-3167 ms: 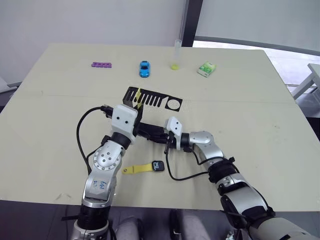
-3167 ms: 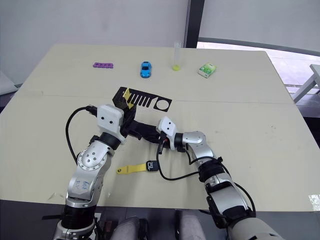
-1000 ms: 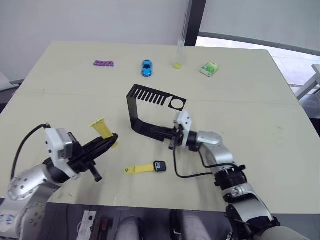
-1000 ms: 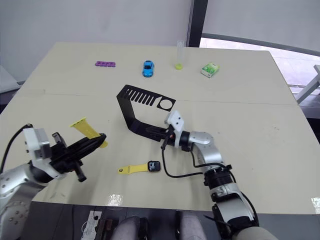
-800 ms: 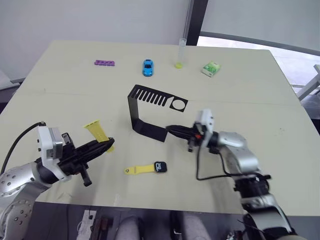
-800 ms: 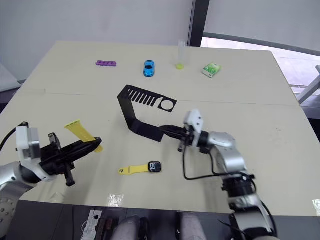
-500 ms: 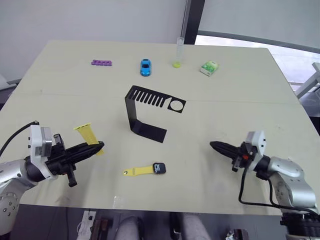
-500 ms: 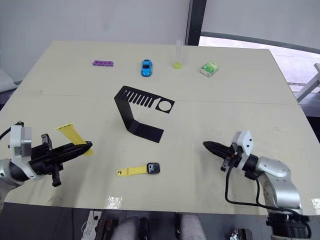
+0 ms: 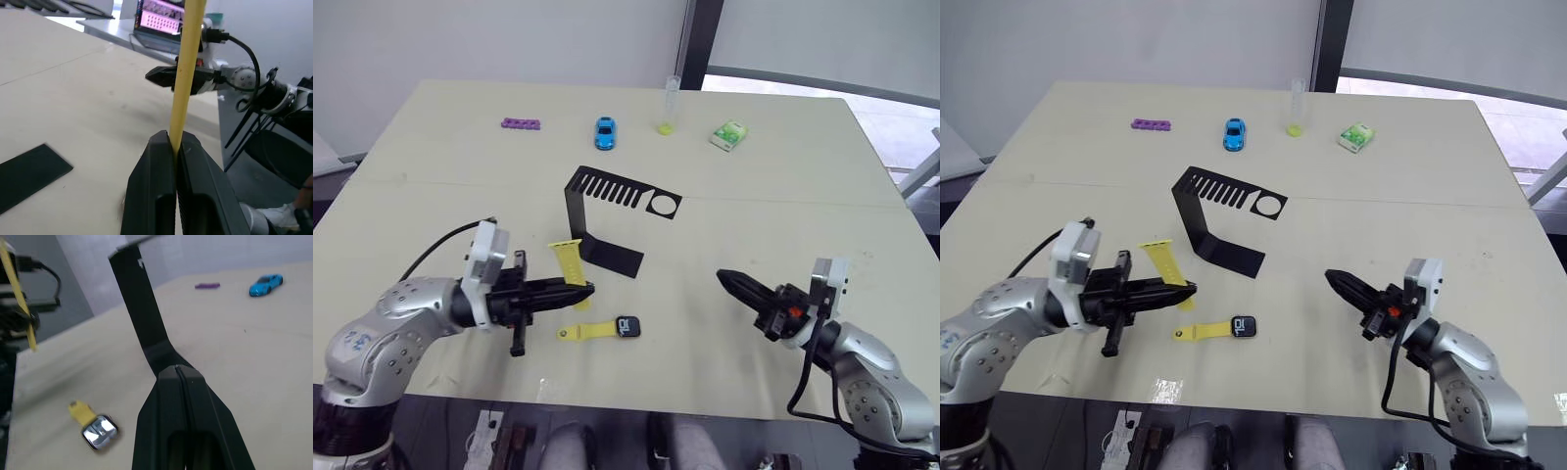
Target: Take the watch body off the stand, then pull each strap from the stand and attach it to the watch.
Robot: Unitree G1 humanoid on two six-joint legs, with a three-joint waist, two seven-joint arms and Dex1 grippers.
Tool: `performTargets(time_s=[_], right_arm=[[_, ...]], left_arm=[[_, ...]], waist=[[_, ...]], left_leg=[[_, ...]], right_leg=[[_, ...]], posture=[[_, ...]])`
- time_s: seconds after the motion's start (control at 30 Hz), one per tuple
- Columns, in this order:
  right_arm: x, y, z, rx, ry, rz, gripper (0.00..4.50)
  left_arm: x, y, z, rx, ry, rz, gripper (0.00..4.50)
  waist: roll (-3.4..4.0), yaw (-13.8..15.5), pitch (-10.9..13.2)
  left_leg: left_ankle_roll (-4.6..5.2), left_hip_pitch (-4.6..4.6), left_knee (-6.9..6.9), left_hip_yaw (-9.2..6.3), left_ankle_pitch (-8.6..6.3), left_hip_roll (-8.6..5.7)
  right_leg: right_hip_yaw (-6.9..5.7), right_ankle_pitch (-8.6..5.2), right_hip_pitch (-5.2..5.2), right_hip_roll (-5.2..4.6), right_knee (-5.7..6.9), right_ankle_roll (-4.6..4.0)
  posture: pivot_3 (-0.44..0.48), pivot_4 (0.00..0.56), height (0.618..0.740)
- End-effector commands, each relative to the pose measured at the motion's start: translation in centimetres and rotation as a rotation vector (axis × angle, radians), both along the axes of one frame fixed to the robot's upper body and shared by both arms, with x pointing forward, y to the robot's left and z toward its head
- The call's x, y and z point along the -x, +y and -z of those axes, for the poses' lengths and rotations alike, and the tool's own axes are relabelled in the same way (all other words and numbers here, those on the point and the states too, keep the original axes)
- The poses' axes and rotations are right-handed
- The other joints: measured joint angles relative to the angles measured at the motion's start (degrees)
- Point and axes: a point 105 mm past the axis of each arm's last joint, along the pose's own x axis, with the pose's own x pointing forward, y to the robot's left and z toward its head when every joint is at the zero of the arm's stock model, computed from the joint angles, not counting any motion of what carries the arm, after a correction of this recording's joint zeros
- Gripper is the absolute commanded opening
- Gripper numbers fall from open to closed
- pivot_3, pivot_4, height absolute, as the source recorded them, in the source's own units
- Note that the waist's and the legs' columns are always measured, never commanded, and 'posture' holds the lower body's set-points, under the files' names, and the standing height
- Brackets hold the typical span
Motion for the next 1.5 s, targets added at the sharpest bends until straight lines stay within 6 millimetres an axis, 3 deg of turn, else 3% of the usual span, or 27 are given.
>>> performTargets(time_s=[0.03,0.27,0.3,0.5,0.93,1.03,1.5], right_arm=[[1.4,2.5,-1.6,-0.107,0.030,-0.081,0.82],[2.0,5.6,-3.5,-0.282,0.128,-0.187,4.25],[1.9,5.9,-3.9,-0.303,0.132,-0.199,4.44],[2.2,8.0,-4.3,-0.290,0.160,-0.294,4.44],[2.0,9.5,-4.8,-0.300,0.157,-0.350,4.44],[1.9,9.6,-5.0,-0.303,0.156,-0.359,3.61],[1.7,10.7,-5.5,-0.313,0.163,-0.393,3.61]], left_arm=[[0.1,-1.4,-0.2,0.025,0.067,0.071,0.00],[0.3,-2.7,0.5,0.025,0.144,0.145,0.00],[0.3,-2.9,0.6,0.029,0.156,0.153,0.00],[0.4,-3.8,1.4,0.033,0.208,0.189,0.00],[0.0,-4.7,1.3,0.078,0.220,0.193,0.00],[0.0,-4.9,1.4,0.078,0.221,0.193,0.00],[-0.1,-5.1,1.3,0.093,0.215,0.182,0.00]], waist=[[0.00,-0.03,0.00],[-0.01,0.00,0.00],[-0.01,0.03,0.00],[-0.01,0.03,-0.01],[-0.02,0.01,-0.01],[-0.02,0.01,-0.01],[-0.02,-0.01,-0.01]], left_leg=[[0.00,0.00,0.00,0.00,0.00,0.00],[0.05,-0.05,0.15,0.01,0.04,0.00],[0.06,-0.05,0.17,0.00,0.04,0.00],[0.07,-0.07,0.28,-0.01,0.04,0.00],[0.10,-0.11,0.40,-0.02,0.03,0.01],[0.10,-0.12,0.44,-0.02,0.02,0.01],[0.12,-0.13,0.52,-0.04,0.01,0.01]], right_leg=[[0.01,0.00,-0.01,0.01,0.00,0.00],[0.05,0.00,-0.01,0.01,0.01,0.00],[0.05,0.00,-0.01,0.02,0.01,0.00],[0.05,0.00,-0.01,0.02,0.09,0.00],[0.05,0.00,-0.01,0.03,0.14,0.01],[0.05,0.00,0.00,0.02,0.15,0.01],[0.05,0.01,-0.01,0.01,0.22,0.02]], posture=[[0.000,0.150,0.740],[0.000,0.150,0.740],[0.000,0.150,0.740],[0.000,0.150,0.740],[0.000,0.150,0.740],[0.000,0.150,0.740],[0.000,0.150,0.740]])
